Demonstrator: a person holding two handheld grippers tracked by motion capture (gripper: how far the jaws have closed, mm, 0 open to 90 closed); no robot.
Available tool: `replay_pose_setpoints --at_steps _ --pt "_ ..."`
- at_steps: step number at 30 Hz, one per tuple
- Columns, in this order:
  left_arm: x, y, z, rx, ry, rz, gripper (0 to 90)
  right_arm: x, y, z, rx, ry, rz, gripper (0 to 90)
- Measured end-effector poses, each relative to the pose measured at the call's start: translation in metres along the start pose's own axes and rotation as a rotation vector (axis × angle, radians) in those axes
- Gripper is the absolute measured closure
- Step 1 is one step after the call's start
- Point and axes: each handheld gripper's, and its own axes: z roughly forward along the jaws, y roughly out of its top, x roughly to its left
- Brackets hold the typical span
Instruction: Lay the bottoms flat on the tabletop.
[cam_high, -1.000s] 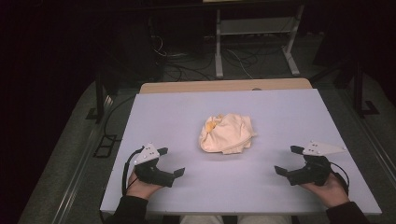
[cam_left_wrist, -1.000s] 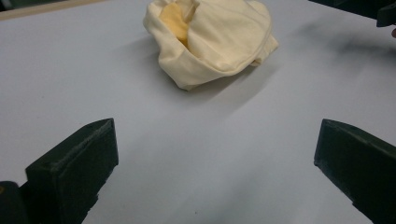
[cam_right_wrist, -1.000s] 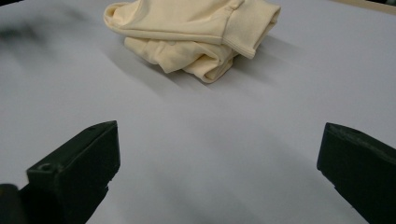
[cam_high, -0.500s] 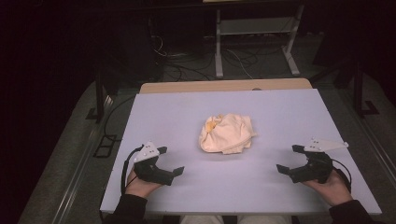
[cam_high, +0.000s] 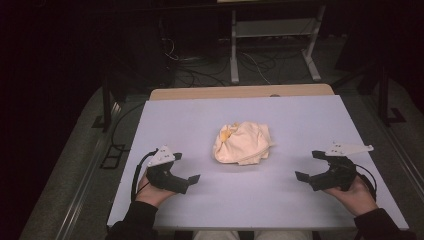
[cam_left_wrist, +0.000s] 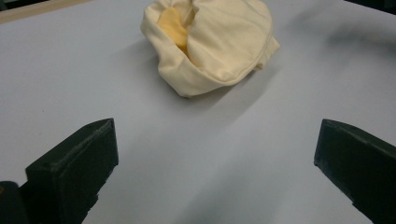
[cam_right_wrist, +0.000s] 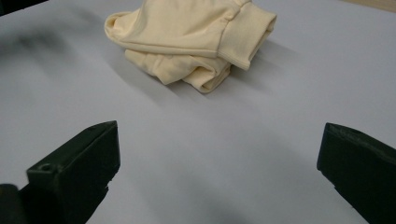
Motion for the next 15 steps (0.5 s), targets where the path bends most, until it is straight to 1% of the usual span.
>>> replay_pose_setpoints --at_steps 4,7,8,10,15 --pt "0.002 0.005 0.001 -0.001 0.0 0.002 0.0 0.001 0.008 0.003 -0.005 0.004 -0.003 0.0" --pt "0.004 0.009 0.002 -0.001 -0.009 0.004 0.0 0.001 0.011 0.005 -0.008 0.006 -0.002 0.0" --pt "0.005 0.009 0.003 -0.004 -0.009 0.0 0.0 0.0 0.016 0.007 -0.011 0.007 -0.009 0.0" --pt "0.006 0.01 0.004 0.0 -0.01 0.002 0.0 0.0 0.017 0.007 -0.012 0.007 -0.009 0.0" --pt "0.011 0.016 0.004 0.006 -0.008 -0.001 0.0 -0.002 0.025 0.013 0.002 0.007 -0.013 0.0"
